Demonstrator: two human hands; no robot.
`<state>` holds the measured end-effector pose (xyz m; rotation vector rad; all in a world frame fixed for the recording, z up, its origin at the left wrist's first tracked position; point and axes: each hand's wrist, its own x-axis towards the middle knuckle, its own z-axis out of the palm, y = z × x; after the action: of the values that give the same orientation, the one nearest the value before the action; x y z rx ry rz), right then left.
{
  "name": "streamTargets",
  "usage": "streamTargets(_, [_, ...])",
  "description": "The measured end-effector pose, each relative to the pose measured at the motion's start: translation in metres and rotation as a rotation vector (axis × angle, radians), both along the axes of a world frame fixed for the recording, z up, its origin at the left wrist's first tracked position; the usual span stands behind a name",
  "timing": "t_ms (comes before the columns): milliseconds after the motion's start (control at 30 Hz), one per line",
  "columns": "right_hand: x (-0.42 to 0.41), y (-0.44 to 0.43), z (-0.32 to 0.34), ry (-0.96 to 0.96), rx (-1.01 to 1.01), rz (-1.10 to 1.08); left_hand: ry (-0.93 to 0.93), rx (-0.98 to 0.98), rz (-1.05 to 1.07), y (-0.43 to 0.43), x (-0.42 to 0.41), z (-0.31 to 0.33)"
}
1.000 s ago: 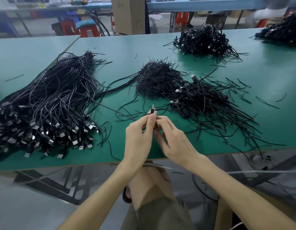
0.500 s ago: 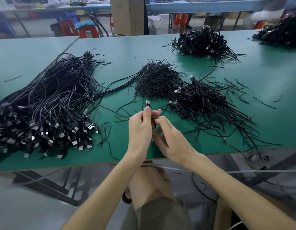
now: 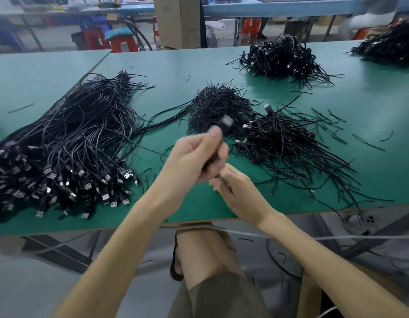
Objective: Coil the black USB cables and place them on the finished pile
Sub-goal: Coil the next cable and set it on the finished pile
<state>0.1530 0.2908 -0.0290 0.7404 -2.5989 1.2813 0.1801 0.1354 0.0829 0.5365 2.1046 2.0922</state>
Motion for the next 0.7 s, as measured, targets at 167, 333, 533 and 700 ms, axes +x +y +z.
streamTargets(167, [-0.006,0.002,-0.002,-0.173,-0.163,-0.015,0.252,-0.874,-0.249,-0.018,0.014,-0.006])
streamTargets(333, [-0.007,0.005,-0.005,-0.091,-0.16,-0.048,0.352,-1.425,-0.076,-0.038,0.0,-0.04])
streamTargets(533, [-0.007,0.004,-0.007,-0.033,-0.153,0.005,0.567,-1.124,0.239,-0.05,-0.014,-0.066])
streamTargets(700, [-0.007,0.005,-0.003,-0.048,-0.15,0.064,0.338,-0.675,0.391,-0.041,-0.024,-0.076])
